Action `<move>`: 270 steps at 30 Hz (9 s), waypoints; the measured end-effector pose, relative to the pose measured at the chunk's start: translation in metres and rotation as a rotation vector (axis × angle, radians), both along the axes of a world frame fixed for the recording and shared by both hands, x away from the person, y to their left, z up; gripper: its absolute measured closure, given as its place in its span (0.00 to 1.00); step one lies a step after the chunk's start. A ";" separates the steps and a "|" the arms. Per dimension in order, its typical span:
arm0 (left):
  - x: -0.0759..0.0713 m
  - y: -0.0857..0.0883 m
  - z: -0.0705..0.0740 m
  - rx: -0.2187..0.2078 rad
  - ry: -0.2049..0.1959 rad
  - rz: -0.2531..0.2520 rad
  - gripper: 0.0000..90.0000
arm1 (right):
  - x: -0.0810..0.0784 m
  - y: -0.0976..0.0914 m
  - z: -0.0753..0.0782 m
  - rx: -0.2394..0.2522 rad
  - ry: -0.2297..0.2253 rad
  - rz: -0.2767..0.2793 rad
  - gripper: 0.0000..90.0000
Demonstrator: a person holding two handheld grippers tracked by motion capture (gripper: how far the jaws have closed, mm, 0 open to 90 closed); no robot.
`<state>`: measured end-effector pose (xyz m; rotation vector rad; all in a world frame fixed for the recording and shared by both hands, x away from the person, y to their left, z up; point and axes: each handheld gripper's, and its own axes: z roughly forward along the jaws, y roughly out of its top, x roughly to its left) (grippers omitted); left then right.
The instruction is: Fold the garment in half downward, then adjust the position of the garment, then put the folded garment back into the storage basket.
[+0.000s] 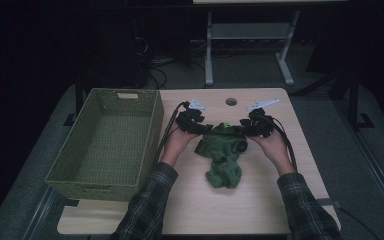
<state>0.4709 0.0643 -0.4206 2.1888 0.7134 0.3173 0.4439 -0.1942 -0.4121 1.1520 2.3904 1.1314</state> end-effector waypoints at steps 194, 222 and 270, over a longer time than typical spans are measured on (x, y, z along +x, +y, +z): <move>-0.153 0.004 -0.040 0.121 0.097 -0.203 1.00 | -0.166 0.011 -0.051 -0.015 0.121 0.269 0.97; -0.187 -0.007 -0.031 0.009 0.168 -0.270 1.00 | -0.070 -0.015 -0.038 0.026 0.048 0.054 1.00; -0.137 0.039 -0.005 0.036 0.099 -0.139 0.75 | -0.140 -0.058 -0.052 0.018 0.077 -0.015 0.43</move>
